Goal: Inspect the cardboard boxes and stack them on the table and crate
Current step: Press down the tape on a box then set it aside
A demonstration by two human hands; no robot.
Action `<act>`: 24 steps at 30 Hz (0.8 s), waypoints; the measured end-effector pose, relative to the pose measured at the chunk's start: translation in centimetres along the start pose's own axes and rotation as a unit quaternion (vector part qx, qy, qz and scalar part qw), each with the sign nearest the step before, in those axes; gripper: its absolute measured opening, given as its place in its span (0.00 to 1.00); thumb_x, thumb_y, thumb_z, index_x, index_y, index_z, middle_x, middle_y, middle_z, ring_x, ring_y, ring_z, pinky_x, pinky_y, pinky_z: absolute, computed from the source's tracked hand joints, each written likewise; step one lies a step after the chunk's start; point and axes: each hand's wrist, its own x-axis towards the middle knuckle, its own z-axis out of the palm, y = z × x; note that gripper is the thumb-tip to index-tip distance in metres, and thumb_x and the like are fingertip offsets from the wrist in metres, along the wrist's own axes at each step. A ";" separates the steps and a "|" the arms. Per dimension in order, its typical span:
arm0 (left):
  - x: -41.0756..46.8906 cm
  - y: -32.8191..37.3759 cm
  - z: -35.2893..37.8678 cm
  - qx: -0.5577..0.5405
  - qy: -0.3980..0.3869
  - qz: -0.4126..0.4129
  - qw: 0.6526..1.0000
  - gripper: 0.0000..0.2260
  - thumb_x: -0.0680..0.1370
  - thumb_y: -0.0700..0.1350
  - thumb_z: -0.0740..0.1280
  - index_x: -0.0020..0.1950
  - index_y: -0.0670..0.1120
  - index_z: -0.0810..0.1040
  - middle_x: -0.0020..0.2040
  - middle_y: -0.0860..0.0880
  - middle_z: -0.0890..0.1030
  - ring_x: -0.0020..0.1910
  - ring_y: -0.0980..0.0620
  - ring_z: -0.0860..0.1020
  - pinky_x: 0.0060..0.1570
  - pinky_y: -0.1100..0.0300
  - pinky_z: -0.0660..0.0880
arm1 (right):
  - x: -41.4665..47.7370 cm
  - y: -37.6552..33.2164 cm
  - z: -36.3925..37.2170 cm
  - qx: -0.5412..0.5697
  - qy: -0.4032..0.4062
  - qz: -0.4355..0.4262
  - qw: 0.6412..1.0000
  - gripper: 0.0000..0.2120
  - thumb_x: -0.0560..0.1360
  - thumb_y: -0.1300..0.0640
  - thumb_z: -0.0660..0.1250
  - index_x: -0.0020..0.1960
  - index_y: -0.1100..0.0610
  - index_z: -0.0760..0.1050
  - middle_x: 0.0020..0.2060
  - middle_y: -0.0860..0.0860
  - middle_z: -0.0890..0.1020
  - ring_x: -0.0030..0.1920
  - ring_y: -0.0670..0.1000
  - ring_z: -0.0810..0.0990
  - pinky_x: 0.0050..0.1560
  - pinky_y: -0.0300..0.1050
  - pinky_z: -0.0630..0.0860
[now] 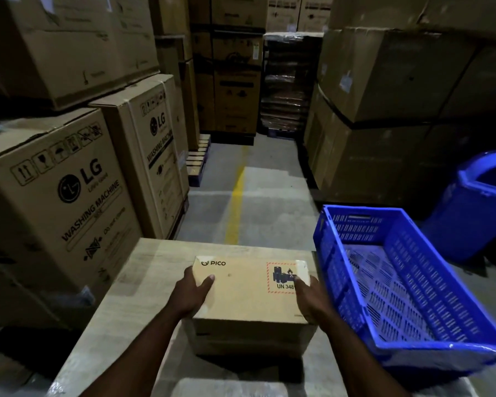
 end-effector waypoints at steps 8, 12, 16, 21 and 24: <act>-0.9 1.1 -0.6 -0.019 0.047 0.105 0.993 0.34 0.73 0.51 0.74 0.73 0.46 0.62 0.62 0.45 0.78 0.58 0.45 0.77 0.49 0.57 0.72 | -0.3 0.2 -0.9 0.055 0.047 -0.098 0.993 0.22 0.78 0.48 0.67 0.69 0.50 0.66 0.57 0.51 0.82 0.54 0.51 0.83 0.53 0.57 0.82; -1.5 1.1 -0.8 -0.009 0.069 0.119 0.990 0.34 0.70 0.49 0.78 0.69 0.44 0.63 0.59 0.44 0.79 0.56 0.43 0.79 0.48 0.55 0.76 | -1.3 0.1 -1.1 0.005 0.063 -0.143 0.988 0.28 0.74 0.51 0.73 0.69 0.54 0.65 0.58 0.48 0.79 0.56 0.50 0.80 0.53 0.52 0.81; -3.1 -1.2 -0.2 -0.003 0.093 0.143 0.985 0.31 0.70 0.53 0.77 0.64 0.44 0.64 0.51 0.47 0.80 0.47 0.48 0.79 0.41 0.54 0.77 | -2.3 2.0 -0.5 -0.006 0.064 -0.103 0.993 0.27 0.72 0.50 0.74 0.65 0.52 0.66 0.56 0.48 0.79 0.52 0.48 0.81 0.51 0.53 0.82; -4.9 -6.1 1.8 0.037 0.068 0.096 0.992 0.23 0.73 0.42 0.74 0.60 0.50 0.64 0.47 0.47 0.82 0.45 0.45 0.82 0.40 0.52 0.80 | -4.5 5.8 0.7 -0.079 0.065 -0.079 0.992 0.20 0.73 0.59 0.73 0.58 0.53 0.66 0.49 0.50 0.81 0.46 0.51 0.82 0.41 0.40 0.77; -5.7 -9.3 2.8 0.060 0.028 0.078 0.995 0.25 0.72 0.40 0.72 0.60 0.54 0.62 0.47 0.46 0.83 0.46 0.44 0.83 0.42 0.50 0.80 | -5.0 7.8 1.2 -0.146 0.038 -0.047 0.987 0.25 0.70 0.67 0.72 0.60 0.53 0.64 0.51 0.51 0.80 0.49 0.51 0.79 0.45 0.40 0.72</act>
